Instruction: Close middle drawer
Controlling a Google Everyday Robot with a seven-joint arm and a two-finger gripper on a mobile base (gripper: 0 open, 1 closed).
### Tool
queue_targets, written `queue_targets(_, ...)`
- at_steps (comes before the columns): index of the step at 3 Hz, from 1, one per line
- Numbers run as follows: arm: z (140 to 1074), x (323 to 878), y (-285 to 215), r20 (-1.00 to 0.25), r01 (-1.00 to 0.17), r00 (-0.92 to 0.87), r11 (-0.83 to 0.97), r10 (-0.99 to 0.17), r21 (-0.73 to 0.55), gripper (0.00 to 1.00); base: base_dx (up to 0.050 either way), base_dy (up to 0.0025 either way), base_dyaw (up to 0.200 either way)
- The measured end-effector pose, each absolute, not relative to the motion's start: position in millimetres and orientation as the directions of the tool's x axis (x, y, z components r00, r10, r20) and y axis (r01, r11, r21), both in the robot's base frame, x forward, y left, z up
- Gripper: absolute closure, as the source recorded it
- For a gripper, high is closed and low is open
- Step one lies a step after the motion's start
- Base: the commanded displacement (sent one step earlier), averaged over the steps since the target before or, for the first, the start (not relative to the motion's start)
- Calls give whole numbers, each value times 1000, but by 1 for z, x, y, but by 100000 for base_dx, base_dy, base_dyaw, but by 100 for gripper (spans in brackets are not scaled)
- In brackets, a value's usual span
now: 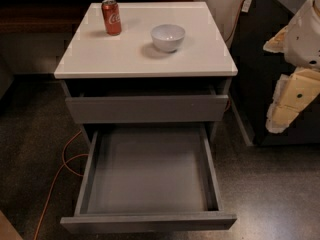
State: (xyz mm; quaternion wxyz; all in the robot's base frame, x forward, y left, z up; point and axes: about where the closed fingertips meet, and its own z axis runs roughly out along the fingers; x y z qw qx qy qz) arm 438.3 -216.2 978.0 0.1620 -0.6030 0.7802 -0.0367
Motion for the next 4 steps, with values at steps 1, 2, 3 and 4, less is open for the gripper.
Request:
queue_targets(1,971,435,-205,-241,-935,-229,282,-943,-215,0,0,0,0)
queue_targets(2,955,423,-185,-309,-938,-242,304,-920,-169,0,0,0,0)
queue_targets(3,927,413,-163,-375,-938,-247,318,-894,-140,0,0,0,0)
queue_targets(4,893,415,-146,-398,-944,-234,304,-887,-125,0,0,0,0)
